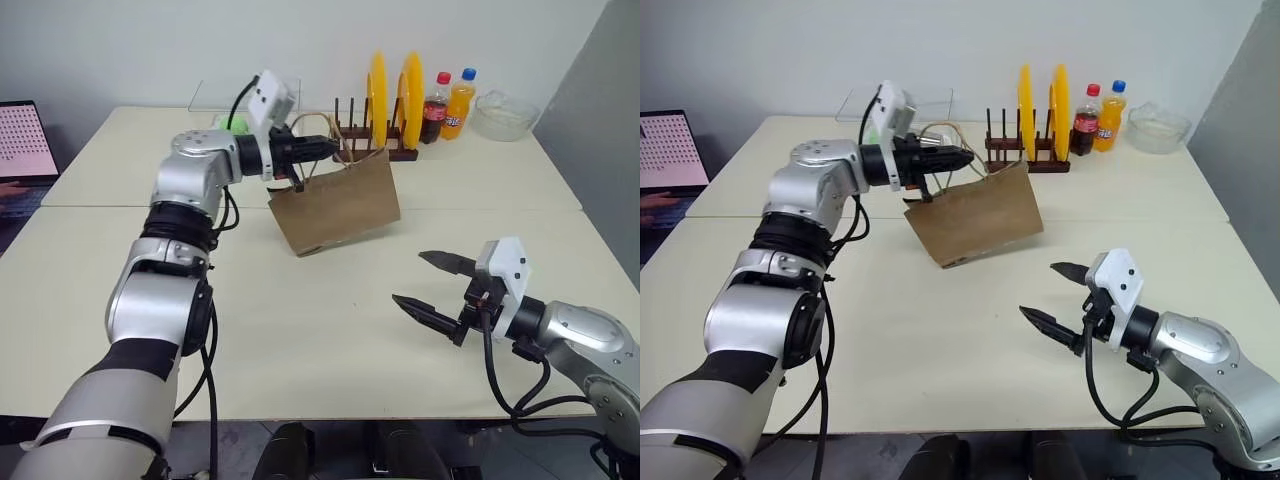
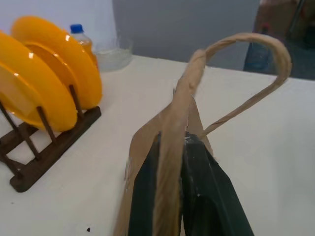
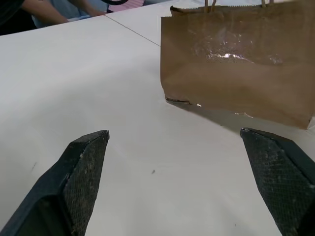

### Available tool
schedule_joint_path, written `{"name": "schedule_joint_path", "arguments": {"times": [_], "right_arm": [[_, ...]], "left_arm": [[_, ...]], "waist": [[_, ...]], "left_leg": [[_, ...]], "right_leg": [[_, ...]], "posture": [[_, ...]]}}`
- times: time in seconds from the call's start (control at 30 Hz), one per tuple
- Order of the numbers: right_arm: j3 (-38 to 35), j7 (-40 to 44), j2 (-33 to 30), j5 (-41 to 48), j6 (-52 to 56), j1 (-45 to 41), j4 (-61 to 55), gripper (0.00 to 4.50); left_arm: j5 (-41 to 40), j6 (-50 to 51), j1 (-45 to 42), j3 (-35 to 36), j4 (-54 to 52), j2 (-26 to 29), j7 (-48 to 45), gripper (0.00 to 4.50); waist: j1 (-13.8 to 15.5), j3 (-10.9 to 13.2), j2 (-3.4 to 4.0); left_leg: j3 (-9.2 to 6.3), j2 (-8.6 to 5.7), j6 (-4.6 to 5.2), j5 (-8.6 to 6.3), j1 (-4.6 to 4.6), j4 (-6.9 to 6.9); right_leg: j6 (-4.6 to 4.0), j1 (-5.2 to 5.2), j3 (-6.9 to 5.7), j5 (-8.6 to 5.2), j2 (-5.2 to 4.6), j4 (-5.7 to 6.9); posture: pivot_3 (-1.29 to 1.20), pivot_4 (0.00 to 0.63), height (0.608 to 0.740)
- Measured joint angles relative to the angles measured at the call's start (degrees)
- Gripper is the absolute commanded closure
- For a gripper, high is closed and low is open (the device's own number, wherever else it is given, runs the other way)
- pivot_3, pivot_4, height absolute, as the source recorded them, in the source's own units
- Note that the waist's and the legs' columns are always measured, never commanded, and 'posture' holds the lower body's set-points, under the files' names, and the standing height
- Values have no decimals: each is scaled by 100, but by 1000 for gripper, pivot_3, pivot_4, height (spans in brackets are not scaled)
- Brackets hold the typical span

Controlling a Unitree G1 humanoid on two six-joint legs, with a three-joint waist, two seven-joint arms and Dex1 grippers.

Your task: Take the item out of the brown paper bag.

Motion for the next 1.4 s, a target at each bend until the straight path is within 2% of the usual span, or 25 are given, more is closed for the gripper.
{"name": "schedule_joint_path", "arguments": {"times": [0.27,0.63,0.77,1.0,1.23,1.4], "right_arm": [[16,-520,138,203,243,271,-443,0],[24,-836,204,397,326,291,-499,0],[42,-866,201,411,328,270,-499,0],[154,-911,197,421,341,94,-498,0],[183,-929,163,417,350,1,-490,0],[279,-804,40,280,275,-185,-368,0]], "left_arm": [[688,-1082,-522,-133,1131,-353,-521,4474],[1065,-1583,-564,-126,1475,-423,-696,4474],[1191,-1668,-563,-126,1506,-421,-674,3592],[1304,-1804,-487,-124,1533,-380,-719,1379],[1311,-1826,-166,-40,1342,-148,-766,1379],[1252,-1718,270,53,723,105,-813,1379]], "waist": [[-2,0,-1],[-16,0,-1],[-16,0,-1],[-14,0,-2],[-16,0,-1],[-14,0,-1]], "left_leg": [[1,-1,2,0,-5,3],[-1,1,3,0,-1,5],[-1,1,3,1,-1,5],[-2,1,4,1,-1,8],[-1,1,4,1,1,8],[-2,1,4,1,1,14]], "right_leg": [[2,-1,1,0,2,1],[2,-1,-1,0,6,8],[2,-1,-1,0,6,9],[2,-1,-2,0,5,11],[1,-1,1,0,5,14],[1,0,1,1,5,17]], "posture": [[0,150,740],[0,150,740],[0,150,740],[0,150,740],[0,150,740],[0,150,740]]}}
